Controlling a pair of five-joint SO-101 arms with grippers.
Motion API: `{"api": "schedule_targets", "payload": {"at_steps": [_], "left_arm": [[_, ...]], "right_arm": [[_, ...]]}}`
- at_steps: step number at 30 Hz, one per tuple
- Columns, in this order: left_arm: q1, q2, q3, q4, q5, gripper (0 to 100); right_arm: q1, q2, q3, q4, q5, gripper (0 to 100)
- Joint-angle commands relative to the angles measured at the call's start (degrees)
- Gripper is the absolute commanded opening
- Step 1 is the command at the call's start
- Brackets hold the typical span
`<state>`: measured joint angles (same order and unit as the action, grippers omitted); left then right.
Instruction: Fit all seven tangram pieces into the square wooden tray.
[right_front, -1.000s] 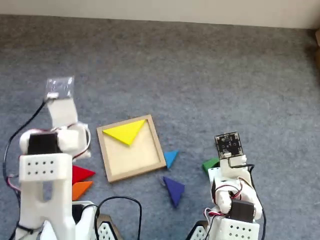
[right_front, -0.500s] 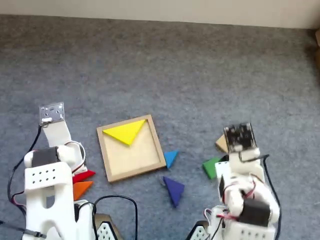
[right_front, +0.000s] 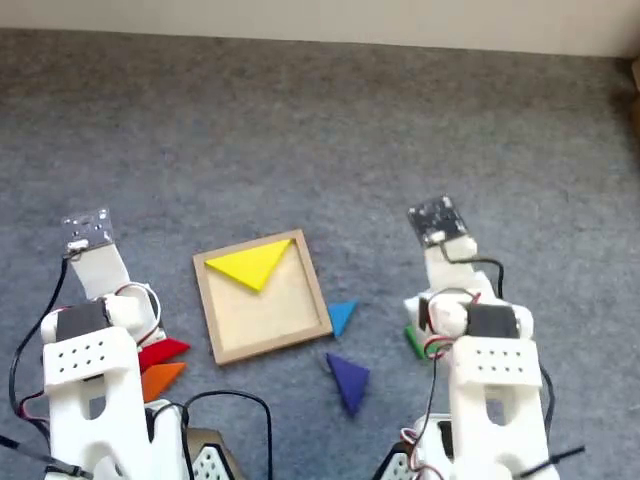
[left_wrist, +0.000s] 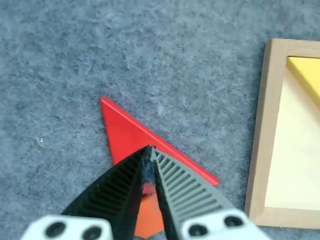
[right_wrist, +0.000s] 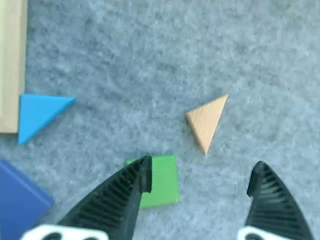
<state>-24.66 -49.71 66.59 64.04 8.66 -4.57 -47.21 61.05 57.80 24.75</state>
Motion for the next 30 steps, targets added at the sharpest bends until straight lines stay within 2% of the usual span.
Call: {"api": "schedule_targets", "payload": {"at_steps": [1, 4, 17, 23, 30], "left_arm": [[-1.6, -0.7, -0.4, -0.7, -0.1, 1], [-1.6, -0.7, -0.4, -0.8, -0.1, 1], [-1.5, -0.7, 1.4, -4.1, -0.1, 1], [-1.3, -0.7, 1.4, -4.0, -0.1, 1], [-1.3, -0.7, 1.4, -4.0, -0.1, 1]], "right_arm": [[-0.7, 7.2, -5.1, -5.9, -0.5, 30.4], [-0.6, 14.3, -8.8, -8.7, -4.5, 30.7], [1.5, 40.1, -27.4, -8.7, -8.9, 30.7], [1.6, 46.5, -29.1, -8.7, -8.8, 30.7], [1.7, 47.3, -28.6, -8.7, -8.7, 30.4]]}}
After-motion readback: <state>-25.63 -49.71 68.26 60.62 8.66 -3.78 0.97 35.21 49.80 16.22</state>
